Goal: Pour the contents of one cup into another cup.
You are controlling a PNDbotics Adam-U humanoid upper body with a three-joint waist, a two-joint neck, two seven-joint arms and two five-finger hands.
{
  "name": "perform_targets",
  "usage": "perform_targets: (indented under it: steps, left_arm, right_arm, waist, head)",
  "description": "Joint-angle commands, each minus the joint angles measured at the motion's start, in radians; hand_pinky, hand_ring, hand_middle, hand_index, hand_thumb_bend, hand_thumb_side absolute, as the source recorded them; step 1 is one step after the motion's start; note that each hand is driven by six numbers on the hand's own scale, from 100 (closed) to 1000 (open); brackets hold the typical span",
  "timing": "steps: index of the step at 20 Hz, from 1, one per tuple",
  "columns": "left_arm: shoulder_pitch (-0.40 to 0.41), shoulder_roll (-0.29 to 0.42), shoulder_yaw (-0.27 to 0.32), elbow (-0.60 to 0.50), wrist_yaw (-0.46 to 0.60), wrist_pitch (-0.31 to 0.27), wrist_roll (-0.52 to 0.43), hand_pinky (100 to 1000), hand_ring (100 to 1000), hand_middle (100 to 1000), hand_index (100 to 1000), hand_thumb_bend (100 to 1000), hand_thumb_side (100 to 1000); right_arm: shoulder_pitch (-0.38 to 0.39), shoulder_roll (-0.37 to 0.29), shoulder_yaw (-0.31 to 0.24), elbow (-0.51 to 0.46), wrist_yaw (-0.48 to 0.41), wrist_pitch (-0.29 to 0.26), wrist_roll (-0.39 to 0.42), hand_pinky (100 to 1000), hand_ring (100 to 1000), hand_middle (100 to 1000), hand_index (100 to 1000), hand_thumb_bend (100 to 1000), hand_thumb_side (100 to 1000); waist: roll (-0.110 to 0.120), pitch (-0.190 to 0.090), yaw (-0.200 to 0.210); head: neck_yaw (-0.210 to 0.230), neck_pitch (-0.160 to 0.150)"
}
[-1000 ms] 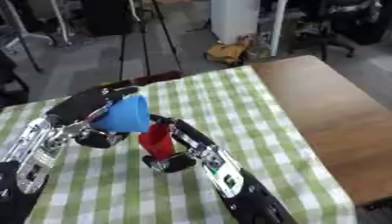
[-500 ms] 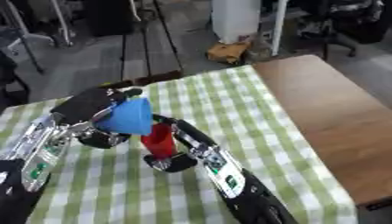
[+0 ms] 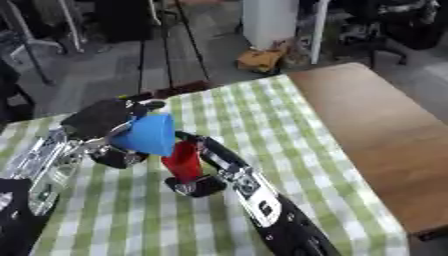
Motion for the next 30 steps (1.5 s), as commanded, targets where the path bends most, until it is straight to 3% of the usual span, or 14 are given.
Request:
perform_targets:
  steps: [1,30]
  left_arm:
    - [-0.027,-0.004,0.002,-0.008,-0.03,0.004,0.004,575,439,396,746,465,100]
    - [-0.049,-0.013,-0.007,-0.06,-0.216,0.014,0.026,569,428,372,738,630,100]
  right_arm:
    - [-0.018,-0.004,0.006,-0.014,-0.006,-0.002,0.002,729,267,460,978,100,116]
    - [-0.017,-0.006,0.012,-0.01,-0.009,-0.001,0.003,728,267,459,979,100,121]
  waist:
    - [-0.003,-0.019,-0.001]
    - [0.0,-0.023,-0.001]
  head:
    - [0.005,-0.009]
    - [0.03,0.0]
